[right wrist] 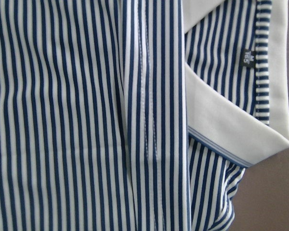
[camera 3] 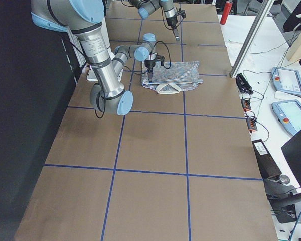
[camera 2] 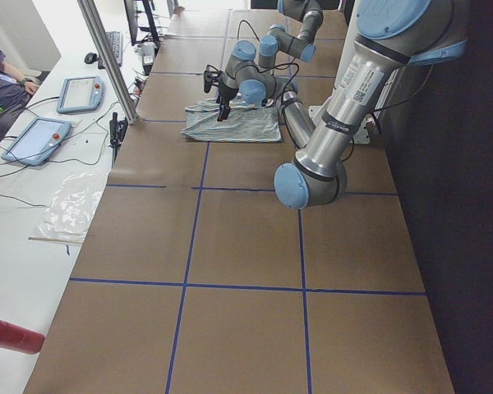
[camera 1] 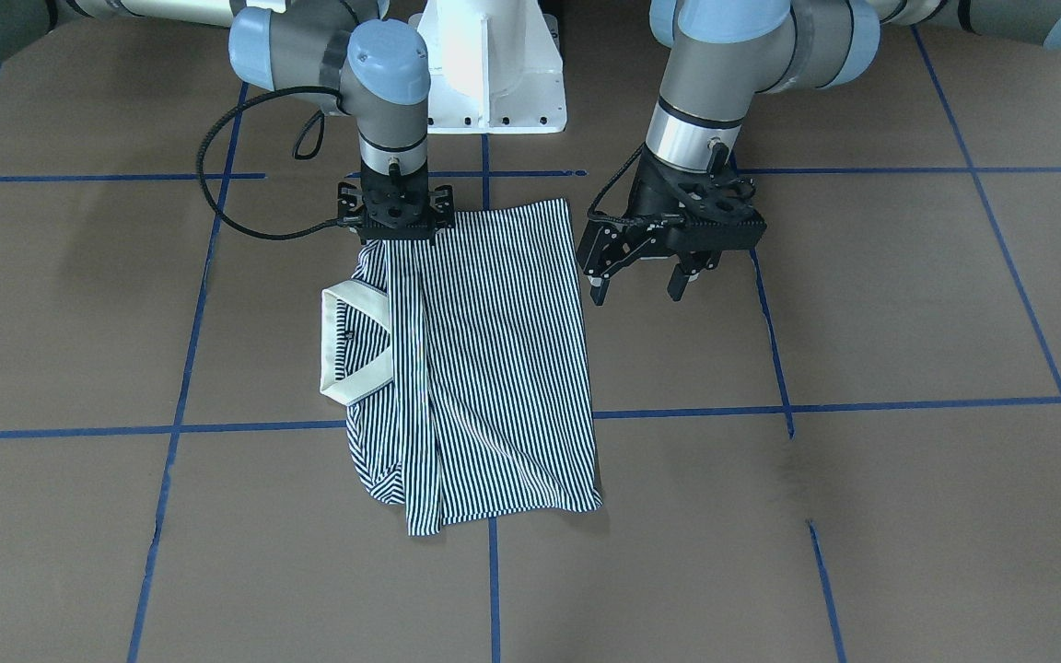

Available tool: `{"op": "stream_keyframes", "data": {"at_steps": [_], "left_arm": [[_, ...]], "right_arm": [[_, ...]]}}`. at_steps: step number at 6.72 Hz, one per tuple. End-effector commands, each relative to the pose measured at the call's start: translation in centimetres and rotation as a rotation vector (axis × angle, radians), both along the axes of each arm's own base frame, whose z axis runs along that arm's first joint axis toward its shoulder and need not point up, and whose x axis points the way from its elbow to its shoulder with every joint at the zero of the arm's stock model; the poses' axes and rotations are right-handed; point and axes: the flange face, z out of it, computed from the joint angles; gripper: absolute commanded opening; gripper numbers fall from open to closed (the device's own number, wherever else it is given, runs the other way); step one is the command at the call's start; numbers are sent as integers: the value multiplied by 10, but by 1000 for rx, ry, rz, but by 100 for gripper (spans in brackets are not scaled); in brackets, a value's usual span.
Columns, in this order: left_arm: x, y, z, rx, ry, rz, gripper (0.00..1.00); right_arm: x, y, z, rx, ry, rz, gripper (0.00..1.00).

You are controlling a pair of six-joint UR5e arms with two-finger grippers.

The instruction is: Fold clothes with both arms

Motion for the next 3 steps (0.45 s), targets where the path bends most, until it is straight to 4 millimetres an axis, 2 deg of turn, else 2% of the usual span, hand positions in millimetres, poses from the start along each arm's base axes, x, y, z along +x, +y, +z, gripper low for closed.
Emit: {"op": "stream_keyframes", "data": {"at_steps": [1,3], "left_arm": [[-1,3,-3,-2,7,4,100],[0,5,-3,-5,11,10,100]], "right_arm": [[-5,7,12,18,82,-86,100],[-5,7,25,16,118,-117,100]]}}
